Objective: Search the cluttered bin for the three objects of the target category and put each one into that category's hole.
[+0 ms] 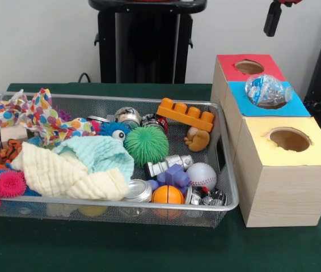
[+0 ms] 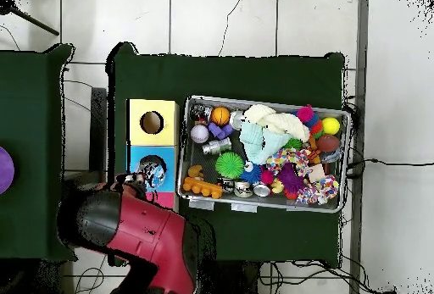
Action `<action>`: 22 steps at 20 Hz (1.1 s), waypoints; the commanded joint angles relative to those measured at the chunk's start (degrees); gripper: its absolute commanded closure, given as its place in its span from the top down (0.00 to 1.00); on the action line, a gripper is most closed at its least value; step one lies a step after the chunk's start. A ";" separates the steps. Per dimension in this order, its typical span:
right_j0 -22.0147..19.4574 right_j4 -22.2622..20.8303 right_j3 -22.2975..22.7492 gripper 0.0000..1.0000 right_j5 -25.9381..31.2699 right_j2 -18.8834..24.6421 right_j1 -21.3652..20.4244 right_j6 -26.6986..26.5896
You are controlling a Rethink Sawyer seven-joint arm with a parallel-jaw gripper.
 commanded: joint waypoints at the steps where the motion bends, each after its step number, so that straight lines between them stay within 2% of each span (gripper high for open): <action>1: 0.12 3.06 4.45 0.00 -2.19 4.58 0.23 13.53; 11: -0.71 6.84 7.02 0.00 -11.00 8.30 2.89 11.52; 22: -0.69 7.93 7.19 0.00 -14.10 9.15 3.98 11.33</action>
